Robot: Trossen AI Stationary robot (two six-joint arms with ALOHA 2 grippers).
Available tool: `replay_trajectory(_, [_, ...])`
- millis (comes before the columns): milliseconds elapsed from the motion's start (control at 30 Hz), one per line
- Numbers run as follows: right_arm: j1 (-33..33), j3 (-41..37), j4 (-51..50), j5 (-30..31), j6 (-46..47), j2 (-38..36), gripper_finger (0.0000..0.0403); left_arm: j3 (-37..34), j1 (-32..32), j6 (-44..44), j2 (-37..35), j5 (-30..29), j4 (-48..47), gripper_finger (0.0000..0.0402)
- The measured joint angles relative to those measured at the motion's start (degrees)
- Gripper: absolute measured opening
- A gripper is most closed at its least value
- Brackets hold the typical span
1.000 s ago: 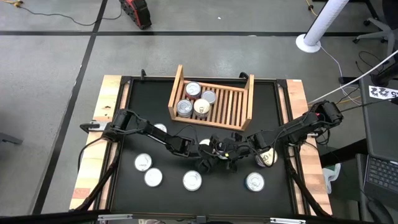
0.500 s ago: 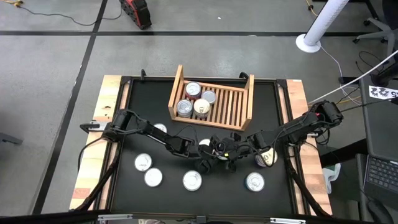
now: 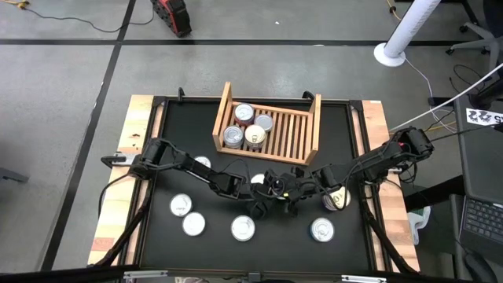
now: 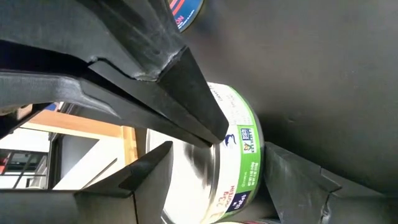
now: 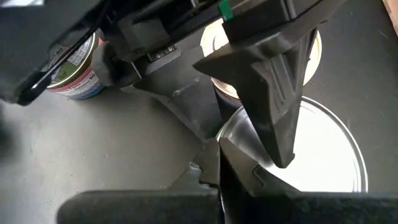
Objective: Stack canned seafood by type on shelf
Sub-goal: Stack the green tuna can on top of the other green tuna can on the shelf
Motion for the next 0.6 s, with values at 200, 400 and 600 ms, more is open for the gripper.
replay_trajectory(200, [0.0,0.0,0.0,-0.1,0.0,0.0,0.0,0.0,-0.5,0.0,0.0,-0.2,0.3,0.0239])
replay_trajectory(400, [0.0,0.0,-0.1,-0.3,0.0,0.0,0.0,0.0,-1.5,0.0,0.0,-0.7,0.4,0.0239])
replay_trajectory(600, [0.0,0.0,-0.1,-0.3,0.0,0.0,0.0,0.0,-2.0,-0.1,0.0,-3.0,0.4,0.0239])
